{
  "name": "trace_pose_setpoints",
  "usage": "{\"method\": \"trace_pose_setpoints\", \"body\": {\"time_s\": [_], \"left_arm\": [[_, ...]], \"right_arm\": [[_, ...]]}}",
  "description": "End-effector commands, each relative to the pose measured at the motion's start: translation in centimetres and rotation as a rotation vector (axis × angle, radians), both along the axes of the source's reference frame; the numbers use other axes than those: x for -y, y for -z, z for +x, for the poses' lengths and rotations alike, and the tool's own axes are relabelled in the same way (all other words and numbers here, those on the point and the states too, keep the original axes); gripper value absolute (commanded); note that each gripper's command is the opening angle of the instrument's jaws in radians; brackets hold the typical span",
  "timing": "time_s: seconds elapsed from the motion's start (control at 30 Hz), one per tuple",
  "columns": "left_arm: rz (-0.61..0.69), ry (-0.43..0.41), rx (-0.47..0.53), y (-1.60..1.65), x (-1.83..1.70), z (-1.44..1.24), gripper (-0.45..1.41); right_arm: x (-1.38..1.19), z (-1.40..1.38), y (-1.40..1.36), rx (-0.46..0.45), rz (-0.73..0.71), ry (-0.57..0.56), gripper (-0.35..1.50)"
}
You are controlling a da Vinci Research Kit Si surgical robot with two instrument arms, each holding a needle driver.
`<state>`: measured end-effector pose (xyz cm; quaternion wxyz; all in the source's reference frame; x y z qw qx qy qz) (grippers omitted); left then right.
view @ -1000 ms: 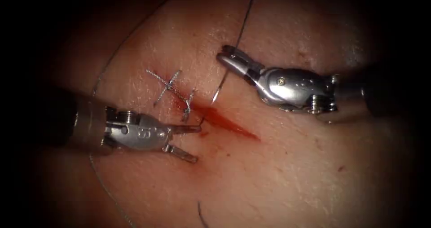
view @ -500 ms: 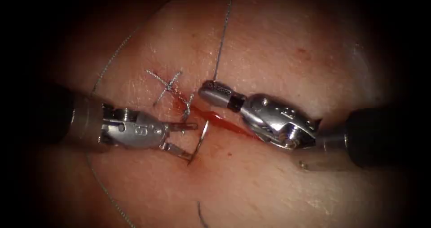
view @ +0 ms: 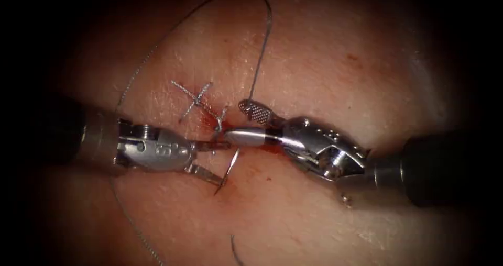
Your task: Wound Closure
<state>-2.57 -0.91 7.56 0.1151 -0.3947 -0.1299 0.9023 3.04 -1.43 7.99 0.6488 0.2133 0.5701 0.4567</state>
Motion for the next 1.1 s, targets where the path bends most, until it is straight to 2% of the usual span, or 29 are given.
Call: {"method": "trace_pose_setpoints", "body": {"time_s": [0.03,0.13,0.23,0.33,0.47,0.63,0.87,1.1], "left_arm": [[-0.026,-0.025,0.007,-0.04,0.03,-0.06,0.32],[-0.071,-0.063,0.025,0.01,0.00,-0.05,0.36],[-0.151,-0.105,0.067,0.06,-0.05,-0.04,0.27],[-0.221,-0.127,0.105,0.08,0.00,-0.05,0.26],[-0.263,-0.140,0.121,0.09,0.02,-0.10,0.26],[-0.380,-0.184,0.167,0.17,0.07,-0.18,0.29],[-0.522,-0.205,0.284,0.36,0.17,-0.24,0.41],[-0.586,-0.178,0.341,0.57,0.06,-0.27,0.39]], "right_arm": [[0.05,0.00,-0.07,-0.014,0.014,0.015,1.40],[0.04,-0.06,-0.07,-0.039,0.050,0.034,1.43],[-0.05,-0.17,0.01,-0.064,0.069,0.079,1.45],[-0.17,-0.27,0.10,-0.093,0.081,0.118,1.40],[-0.20,-0.30,0.12,-0.117,0.084,0.151,1.33],[-0.20,-0.32,0.12,-0.134,0.094,0.181,1.31],[-0.21,-0.38,-0.04,-0.122,0.087,0.171,1.30],[-0.07,-0.42,-0.29,-0.117,0.102,0.166,1.30]]}}
